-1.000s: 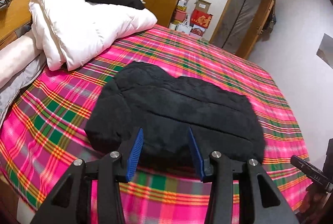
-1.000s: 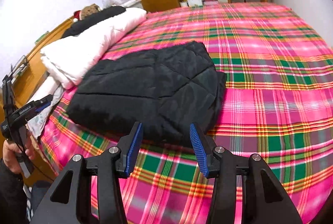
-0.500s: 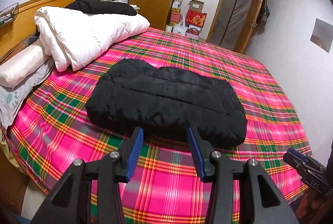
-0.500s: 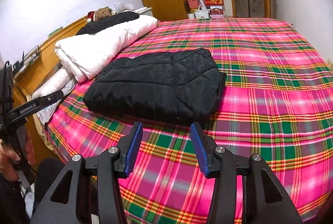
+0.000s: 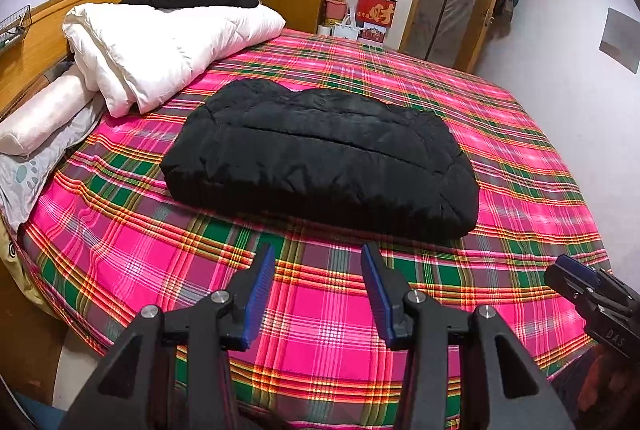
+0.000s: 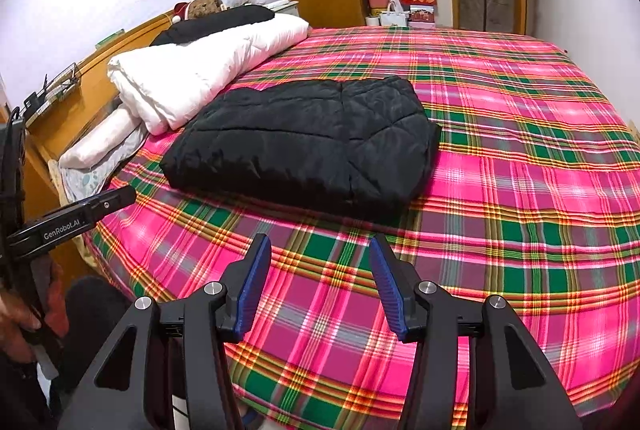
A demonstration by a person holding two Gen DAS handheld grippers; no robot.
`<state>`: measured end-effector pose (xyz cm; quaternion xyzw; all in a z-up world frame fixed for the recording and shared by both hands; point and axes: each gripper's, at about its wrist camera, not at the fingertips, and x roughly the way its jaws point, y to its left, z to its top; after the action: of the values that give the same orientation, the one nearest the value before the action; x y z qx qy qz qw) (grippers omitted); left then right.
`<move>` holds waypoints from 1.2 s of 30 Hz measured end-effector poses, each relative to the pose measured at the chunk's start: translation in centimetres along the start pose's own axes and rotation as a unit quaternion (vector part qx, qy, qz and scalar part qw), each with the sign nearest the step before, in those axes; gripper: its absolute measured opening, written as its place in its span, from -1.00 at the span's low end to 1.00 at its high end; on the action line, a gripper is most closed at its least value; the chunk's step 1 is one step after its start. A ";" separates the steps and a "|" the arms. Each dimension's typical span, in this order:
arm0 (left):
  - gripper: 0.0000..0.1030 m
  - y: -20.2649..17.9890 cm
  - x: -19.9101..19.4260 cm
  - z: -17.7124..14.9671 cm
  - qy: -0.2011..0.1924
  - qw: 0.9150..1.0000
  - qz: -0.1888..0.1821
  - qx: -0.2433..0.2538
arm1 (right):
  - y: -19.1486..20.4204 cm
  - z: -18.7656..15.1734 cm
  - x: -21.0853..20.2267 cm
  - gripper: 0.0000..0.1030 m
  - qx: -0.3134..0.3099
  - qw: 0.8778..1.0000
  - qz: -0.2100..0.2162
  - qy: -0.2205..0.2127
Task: Fold large clothes
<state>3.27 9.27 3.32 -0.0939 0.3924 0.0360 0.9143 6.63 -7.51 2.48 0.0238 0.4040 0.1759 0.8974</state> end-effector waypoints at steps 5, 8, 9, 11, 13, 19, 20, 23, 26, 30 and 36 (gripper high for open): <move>-0.10 -0.1 -0.2 -0.2 -0.001 1.000 0.001 0.001 | 0.2 -0.2 0.1 0.00 0.000 1.000 0.002 0.004; -0.10 -0.1 -0.4 -0.3 -0.003 1.000 0.001 0.001 | 0.2 -0.2 0.1 0.00 0.001 1.000 0.003 0.006; -0.10 -0.2 -0.5 -0.3 -0.004 1.000 0.003 0.001 | 0.3 -0.2 0.1 0.00 0.001 1.000 0.003 0.006; -0.10 -0.2 -0.6 -0.3 -0.005 1.000 0.005 0.003 | 0.4 -0.3 0.1 0.00 0.001 1.000 0.003 0.007; -0.10 -0.3 -0.7 -0.3 -0.005 1.000 0.003 0.004 | 0.4 -0.3 0.1 0.00 0.001 1.000 0.003 0.007; -0.10 -0.3 -0.8 -0.2 -0.001 1.000 0.010 0.004 | 0.5 -0.3 0.0 0.00 0.001 1.000 0.004 0.006; -0.10 -0.3 -0.8 -0.2 -0.002 1.000 0.012 0.004 | 0.5 -0.2 0.0 0.00 0.001 1.000 0.003 0.006; -0.10 -0.3 -0.9 -0.1 -0.001 1.000 0.018 0.005 | 0.5 -0.3 0.0 0.00 0.001 1.000 0.004 0.006; -0.10 -0.2 -1.2 -0.1 -0.007 1.000 0.013 0.002 | 0.5 -0.2 -0.1 0.00 0.000 1.000 0.004 0.006; -0.10 0.0 -1.4 -0.1 -0.011 1.000 0.007 -0.001 | 0.6 -0.2 -0.1 0.00 -0.001 1.000 0.003 0.007; -0.10 0.0 -1.5 -0.2 -0.012 1.000 0.009 -0.004 | 0.7 -0.3 -0.1 0.00 0.001 1.000 0.003 0.008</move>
<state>2.12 9.22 4.27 -0.0934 0.3824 0.0468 0.9181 6.13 -6.90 2.53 0.0246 0.4109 0.1788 0.8936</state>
